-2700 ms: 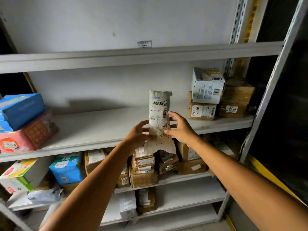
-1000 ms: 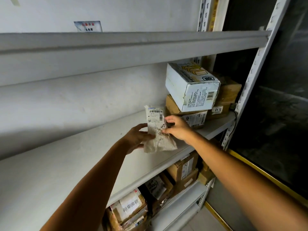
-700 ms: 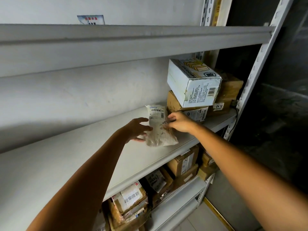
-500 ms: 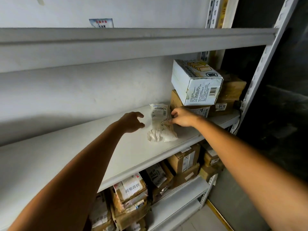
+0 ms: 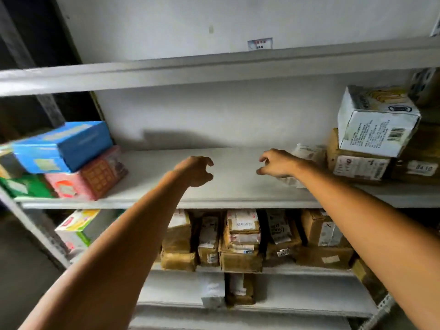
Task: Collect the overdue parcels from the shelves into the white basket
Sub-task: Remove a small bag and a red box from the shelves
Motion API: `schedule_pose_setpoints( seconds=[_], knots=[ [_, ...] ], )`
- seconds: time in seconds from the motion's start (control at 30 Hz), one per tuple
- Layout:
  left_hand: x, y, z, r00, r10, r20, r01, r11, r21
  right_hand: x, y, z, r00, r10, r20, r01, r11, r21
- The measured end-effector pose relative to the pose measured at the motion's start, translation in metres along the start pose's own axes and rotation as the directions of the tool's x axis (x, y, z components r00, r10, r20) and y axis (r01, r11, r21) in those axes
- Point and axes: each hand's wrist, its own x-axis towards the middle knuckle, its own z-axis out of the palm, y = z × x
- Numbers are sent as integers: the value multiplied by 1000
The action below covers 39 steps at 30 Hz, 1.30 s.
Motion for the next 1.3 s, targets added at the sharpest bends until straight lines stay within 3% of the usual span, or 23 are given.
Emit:
schedule_pose_setpoints(
  seconds=[0.3,0.6,0.9,1.3],
  knots=[
    [-140,-111,-30,943,-313,-113,325,940,110,-10,-121,47,946,-309,101,314,949,-34],
    [-234,-193,-66,831,-518,-201,527,850,-12,-9,-241,79,866,-488,110,488,872,31],
    [-242,-294,-84,791,-569,-227,557,822,-118,22,-343,112,855,-515,60,508,855,108],
    [-180,-408,-120,843,-447,-299,412,894,-174,87,-433,128,911,-407,-67,408,868,283]
  ],
)
